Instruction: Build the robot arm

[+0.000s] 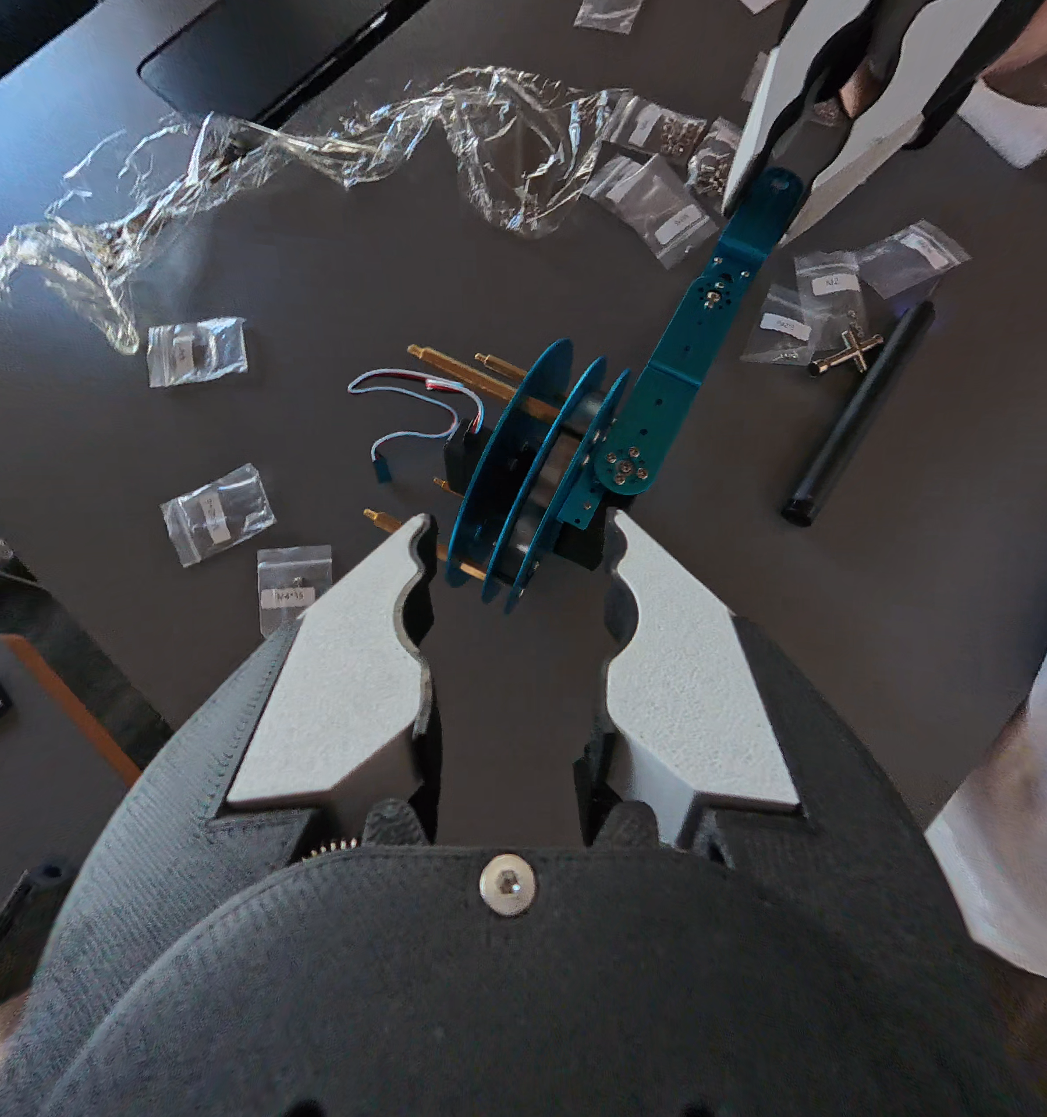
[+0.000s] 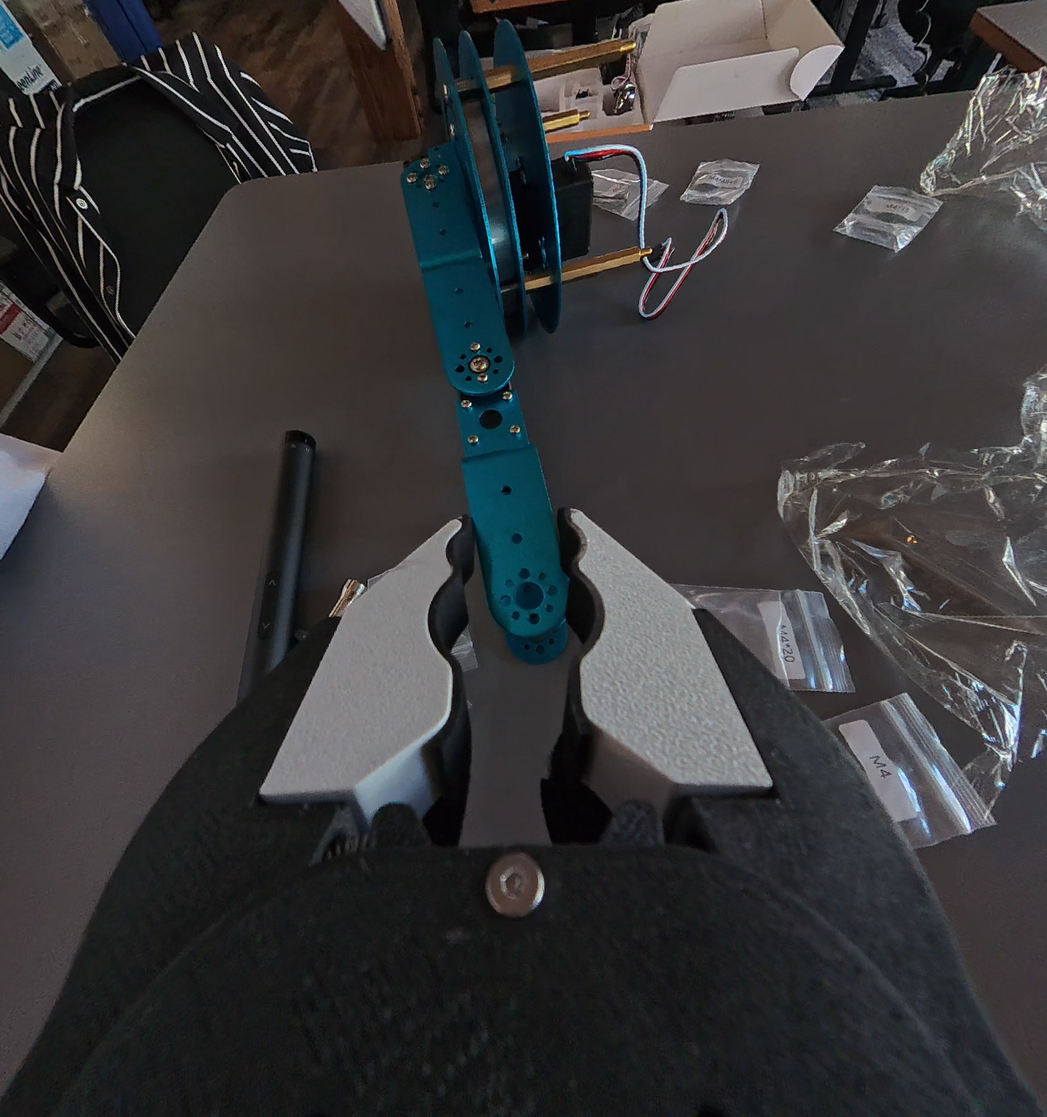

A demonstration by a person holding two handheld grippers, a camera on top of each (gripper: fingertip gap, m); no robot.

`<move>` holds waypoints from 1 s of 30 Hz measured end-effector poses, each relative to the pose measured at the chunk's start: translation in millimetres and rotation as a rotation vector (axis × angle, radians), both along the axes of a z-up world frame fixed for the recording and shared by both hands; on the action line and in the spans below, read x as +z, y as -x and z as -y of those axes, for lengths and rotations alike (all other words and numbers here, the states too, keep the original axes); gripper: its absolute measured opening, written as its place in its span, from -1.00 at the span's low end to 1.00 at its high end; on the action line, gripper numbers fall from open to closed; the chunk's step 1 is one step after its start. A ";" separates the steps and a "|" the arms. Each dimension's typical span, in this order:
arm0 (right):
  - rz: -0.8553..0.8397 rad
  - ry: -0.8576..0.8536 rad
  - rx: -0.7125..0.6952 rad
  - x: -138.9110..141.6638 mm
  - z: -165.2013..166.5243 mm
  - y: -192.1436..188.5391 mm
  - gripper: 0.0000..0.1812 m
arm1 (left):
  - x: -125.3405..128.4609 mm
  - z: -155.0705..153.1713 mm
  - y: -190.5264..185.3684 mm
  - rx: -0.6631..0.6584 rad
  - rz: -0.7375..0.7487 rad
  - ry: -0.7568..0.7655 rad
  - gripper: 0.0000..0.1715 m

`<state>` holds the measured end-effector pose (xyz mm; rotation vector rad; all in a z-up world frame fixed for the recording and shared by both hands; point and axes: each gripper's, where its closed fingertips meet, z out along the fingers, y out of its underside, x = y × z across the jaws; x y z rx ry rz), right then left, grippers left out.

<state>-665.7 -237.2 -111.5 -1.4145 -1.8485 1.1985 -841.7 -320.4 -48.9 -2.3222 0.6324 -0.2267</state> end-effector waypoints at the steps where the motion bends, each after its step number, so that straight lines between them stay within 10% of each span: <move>1: -0.001 -0.001 0.000 0.1 0.1 -0.1 -0.69 | 0.6 -1.1 -3.7 -0.031 -0.022 -0.015 -0.36; 9: -0.013 0.003 0.007 1.7 0.0 0.7 -0.65 | -6.5 -17.4 -16.4 -0.234 -0.269 0.130 -0.30; 30: 0.018 -0.080 0.033 -7.6 -0.2 3.1 -0.68 | -30.5 -16.1 -12.9 -0.364 -0.221 0.183 -0.61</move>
